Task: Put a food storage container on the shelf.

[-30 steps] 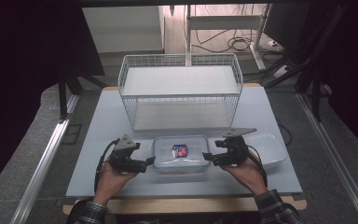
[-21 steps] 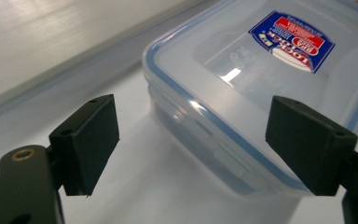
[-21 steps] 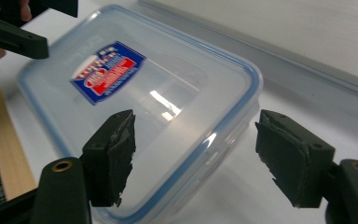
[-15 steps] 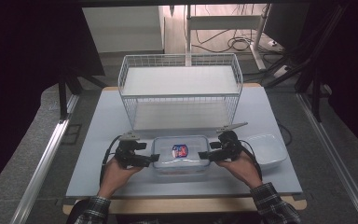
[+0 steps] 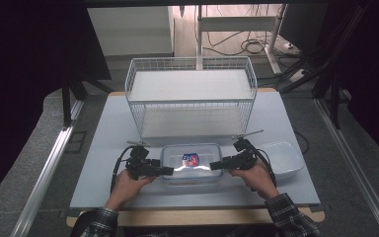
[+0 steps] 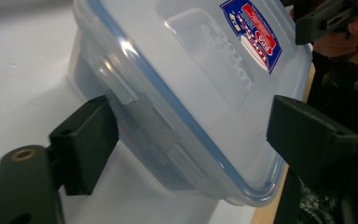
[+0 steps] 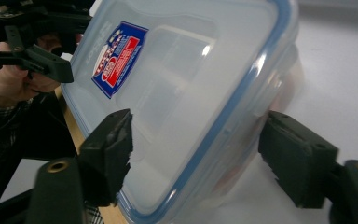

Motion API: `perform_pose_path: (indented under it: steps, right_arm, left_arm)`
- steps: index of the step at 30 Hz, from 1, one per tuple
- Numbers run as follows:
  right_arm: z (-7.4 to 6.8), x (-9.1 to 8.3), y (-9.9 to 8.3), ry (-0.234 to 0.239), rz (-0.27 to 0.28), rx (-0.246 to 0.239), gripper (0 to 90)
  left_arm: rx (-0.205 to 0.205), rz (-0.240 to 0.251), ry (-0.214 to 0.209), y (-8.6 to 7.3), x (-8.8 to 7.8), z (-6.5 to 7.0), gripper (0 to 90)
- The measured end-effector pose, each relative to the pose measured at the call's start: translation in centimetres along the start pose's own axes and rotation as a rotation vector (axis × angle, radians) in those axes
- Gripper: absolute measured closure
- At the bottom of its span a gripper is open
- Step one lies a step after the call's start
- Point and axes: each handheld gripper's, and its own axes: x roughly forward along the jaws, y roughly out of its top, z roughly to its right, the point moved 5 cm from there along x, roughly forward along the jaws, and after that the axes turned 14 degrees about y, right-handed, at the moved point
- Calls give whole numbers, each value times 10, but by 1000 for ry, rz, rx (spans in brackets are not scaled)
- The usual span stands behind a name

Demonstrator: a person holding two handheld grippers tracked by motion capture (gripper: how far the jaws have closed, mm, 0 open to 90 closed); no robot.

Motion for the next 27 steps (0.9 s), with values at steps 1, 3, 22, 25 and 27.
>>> perform_pose_path:
  steps: [1, 3, 22, 25, 27]
  right_arm:
    - [0, 0, 0, 0, 0, 0, 299]
    - [-3, -4, 0, -2, 11, -7, 364]
    - [-24, -15, -8, -63, 157, -98, 524]
    - [-27, -14, -8, -76, 163, -123, 524]
    - [-28, -14, -7, -75, 166, -128, 524]
  left_arm:
    - [0, 0, 0, 0, 0, 0, 204]
    - [-17, 28, 4, -1, -7, 0, 316]
    - [-49, 167, 76, 0, -24, 5, 479]
    - [-40, 168, 83, 1, -27, 5, 480]
    - [-39, 175, 86, 3, -29, 5, 480]
